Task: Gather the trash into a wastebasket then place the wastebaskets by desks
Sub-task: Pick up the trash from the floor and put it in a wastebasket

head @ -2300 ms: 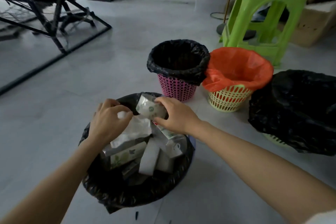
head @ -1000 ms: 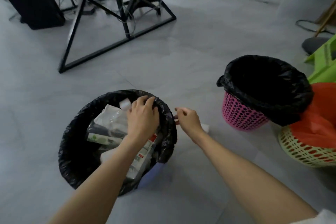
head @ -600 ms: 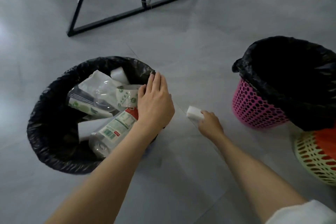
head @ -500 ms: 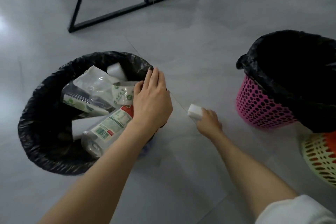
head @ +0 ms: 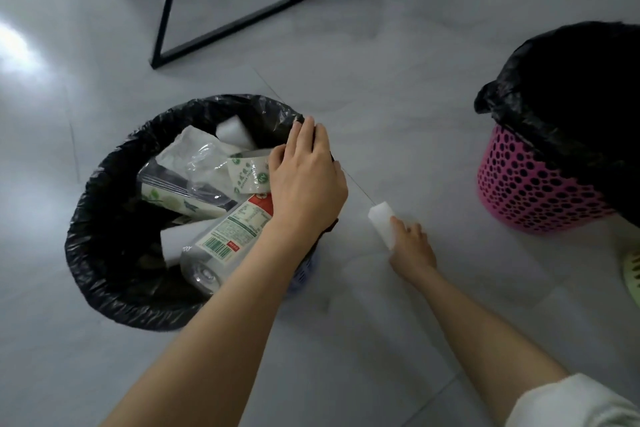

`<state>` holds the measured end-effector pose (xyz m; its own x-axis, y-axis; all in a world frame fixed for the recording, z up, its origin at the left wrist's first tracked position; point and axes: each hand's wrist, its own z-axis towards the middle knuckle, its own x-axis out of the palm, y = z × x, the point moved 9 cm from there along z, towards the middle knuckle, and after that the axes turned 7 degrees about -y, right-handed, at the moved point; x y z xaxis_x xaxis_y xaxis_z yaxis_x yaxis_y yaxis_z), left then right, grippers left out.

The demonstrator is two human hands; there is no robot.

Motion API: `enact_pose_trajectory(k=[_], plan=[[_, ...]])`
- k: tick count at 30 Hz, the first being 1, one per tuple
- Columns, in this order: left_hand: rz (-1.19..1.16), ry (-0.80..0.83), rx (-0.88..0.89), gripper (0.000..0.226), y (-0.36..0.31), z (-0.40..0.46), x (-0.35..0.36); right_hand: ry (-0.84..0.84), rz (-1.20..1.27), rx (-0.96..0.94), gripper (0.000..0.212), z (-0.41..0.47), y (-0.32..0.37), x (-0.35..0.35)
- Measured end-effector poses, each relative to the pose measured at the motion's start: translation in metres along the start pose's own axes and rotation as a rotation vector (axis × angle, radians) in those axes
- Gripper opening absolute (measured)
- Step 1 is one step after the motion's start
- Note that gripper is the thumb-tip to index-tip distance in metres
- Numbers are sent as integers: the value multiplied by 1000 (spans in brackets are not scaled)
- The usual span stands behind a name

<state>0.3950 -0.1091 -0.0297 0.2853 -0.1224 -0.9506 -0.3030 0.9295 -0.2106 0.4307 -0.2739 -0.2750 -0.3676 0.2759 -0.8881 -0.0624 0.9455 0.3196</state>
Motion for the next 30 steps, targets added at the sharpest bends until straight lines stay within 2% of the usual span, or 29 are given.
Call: enact_pose_trajectory(k=[4, 11, 16, 19, 23, 26, 28, 30], plan=[[-3, 10, -10, 57, 1, 1, 3, -36, 245, 66, 54, -6, 0, -28], [9, 57, 52, 49, -5, -3, -5, -322, 640, 20, 54, -32, 53, -156], [-39, -104, 46, 33, 21, -6, -57, -507, 772, -102, 49, -70, 114, -229], [-71, -164, -67, 34, 64, -11, -85, -546, 736, -257, 45, -93, 161, -244], [-108, -205, -296, 41, 139, -28, -105, -499, 584, -540, 39, -127, 234, -233], [-51, -79, -453, 57, 192, -46, -89, -302, 283, -760, 37, -141, 279, -182], [-13, 34, -520, 60, 215, -58, -71, -149, 53, -782, 30, -139, 282, -146], [23, 77, -515, 57, 226, -64, -62, -104, -39, -759, 33, -137, 279, -133]])
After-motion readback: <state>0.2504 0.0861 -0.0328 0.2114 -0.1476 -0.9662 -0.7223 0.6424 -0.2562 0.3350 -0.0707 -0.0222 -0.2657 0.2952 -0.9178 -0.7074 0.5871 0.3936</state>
